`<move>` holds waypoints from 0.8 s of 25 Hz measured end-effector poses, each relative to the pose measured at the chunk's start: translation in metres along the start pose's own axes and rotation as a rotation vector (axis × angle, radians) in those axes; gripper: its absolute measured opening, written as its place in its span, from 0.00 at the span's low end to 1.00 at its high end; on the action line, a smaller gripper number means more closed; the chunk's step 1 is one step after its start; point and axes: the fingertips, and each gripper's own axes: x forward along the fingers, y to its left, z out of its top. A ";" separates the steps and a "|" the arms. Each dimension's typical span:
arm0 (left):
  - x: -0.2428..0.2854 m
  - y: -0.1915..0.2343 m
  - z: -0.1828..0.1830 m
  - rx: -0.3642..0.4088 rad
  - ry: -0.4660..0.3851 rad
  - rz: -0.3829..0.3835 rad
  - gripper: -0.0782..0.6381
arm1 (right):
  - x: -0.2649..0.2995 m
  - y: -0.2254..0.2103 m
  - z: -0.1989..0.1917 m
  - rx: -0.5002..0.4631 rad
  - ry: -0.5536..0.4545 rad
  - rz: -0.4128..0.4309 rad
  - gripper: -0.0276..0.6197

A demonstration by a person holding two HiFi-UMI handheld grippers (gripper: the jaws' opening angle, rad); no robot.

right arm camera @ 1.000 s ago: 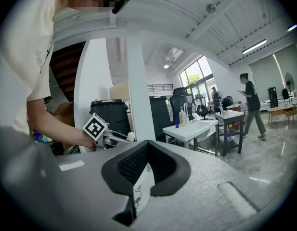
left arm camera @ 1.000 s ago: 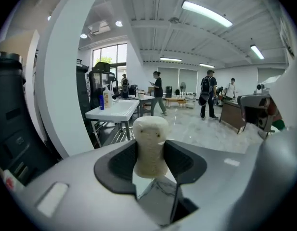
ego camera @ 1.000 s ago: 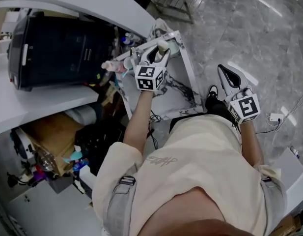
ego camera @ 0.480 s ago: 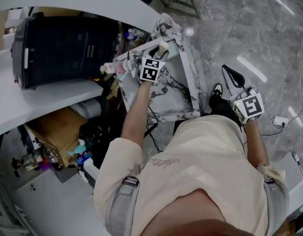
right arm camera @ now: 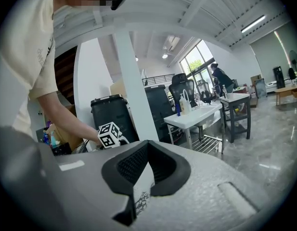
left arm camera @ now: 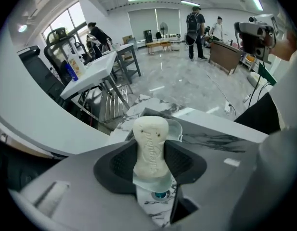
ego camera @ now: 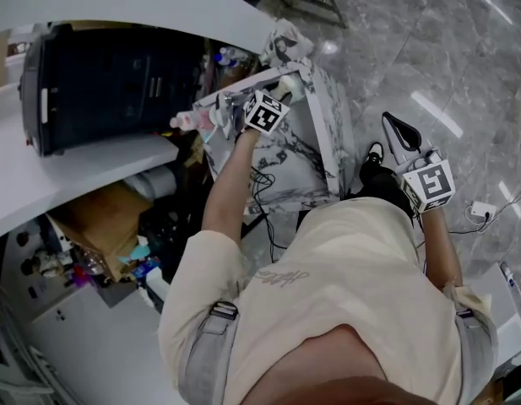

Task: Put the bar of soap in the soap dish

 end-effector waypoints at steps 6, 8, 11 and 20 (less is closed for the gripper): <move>0.016 -0.006 -0.005 0.000 0.070 -0.056 0.38 | 0.001 -0.009 -0.004 0.017 0.006 -0.007 0.04; 0.019 -0.007 -0.010 0.014 0.105 -0.064 0.38 | 0.001 -0.012 -0.006 0.020 0.011 -0.009 0.04; 0.022 -0.008 -0.017 0.099 0.176 -0.068 0.39 | 0.003 -0.014 -0.006 0.026 0.015 -0.009 0.04; 0.027 -0.008 -0.007 0.222 0.211 -0.075 0.39 | 0.004 -0.010 -0.011 0.031 0.028 0.013 0.04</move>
